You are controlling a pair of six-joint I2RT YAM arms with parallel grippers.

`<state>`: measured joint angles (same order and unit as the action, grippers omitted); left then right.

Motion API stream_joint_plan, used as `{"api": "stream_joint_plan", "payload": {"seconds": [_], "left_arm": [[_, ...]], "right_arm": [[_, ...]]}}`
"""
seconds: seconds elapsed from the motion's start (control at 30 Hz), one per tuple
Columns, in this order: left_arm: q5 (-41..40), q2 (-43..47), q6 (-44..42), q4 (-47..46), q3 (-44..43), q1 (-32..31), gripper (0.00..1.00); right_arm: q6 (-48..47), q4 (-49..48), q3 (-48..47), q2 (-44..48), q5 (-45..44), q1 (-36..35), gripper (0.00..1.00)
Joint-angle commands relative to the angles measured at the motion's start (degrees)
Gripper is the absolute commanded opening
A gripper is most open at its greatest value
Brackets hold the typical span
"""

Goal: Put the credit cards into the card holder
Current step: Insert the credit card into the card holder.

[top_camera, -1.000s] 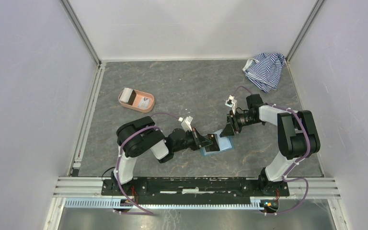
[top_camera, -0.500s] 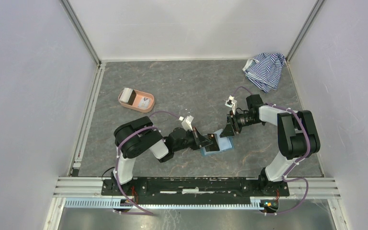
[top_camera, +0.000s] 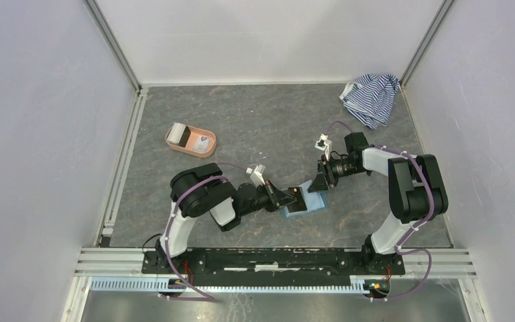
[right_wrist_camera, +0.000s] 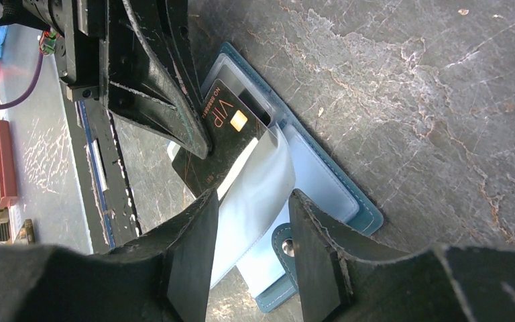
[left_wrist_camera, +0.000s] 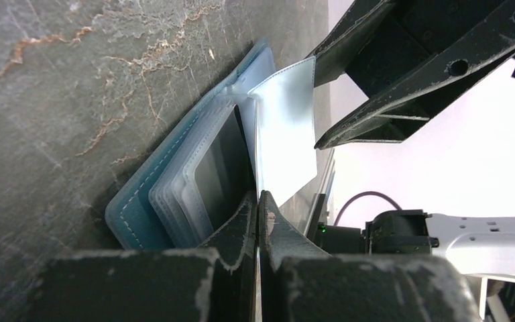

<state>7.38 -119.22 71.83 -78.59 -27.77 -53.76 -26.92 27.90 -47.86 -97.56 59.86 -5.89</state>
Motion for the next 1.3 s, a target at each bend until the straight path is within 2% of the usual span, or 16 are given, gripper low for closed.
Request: {"api": "stream_joint_plan", "payload": {"seconds": [0.0, 0.97, 1.13, 1.27], "left_arm": [[-3.01, -3.49, 3.39, -0.49, 0.36, -0.03, 0.02], [-6.43, -6.59, 6.52, -0.47, -0.95, -2.82, 0.02], [-5.07, -6.37, 6.87, 2.09, -1.98, -2.84, 0.14], [-4.79, -6.01, 7.01, 3.83, -2.41, -2.93, 0.15]], "right_arm": [[-1.12, -0.31, 0.39, 0.09, 0.76, 0.22, 0.49], [-1.29, -0.31, 0.48, 0.48, 0.61, 0.22, 0.5], [-1.45, -0.47, 0.48, 1.46, 0.03, 0.18, 0.5], [-1.47, -0.87, 0.57, 2.53, -0.79, 0.18, 0.5]]}}
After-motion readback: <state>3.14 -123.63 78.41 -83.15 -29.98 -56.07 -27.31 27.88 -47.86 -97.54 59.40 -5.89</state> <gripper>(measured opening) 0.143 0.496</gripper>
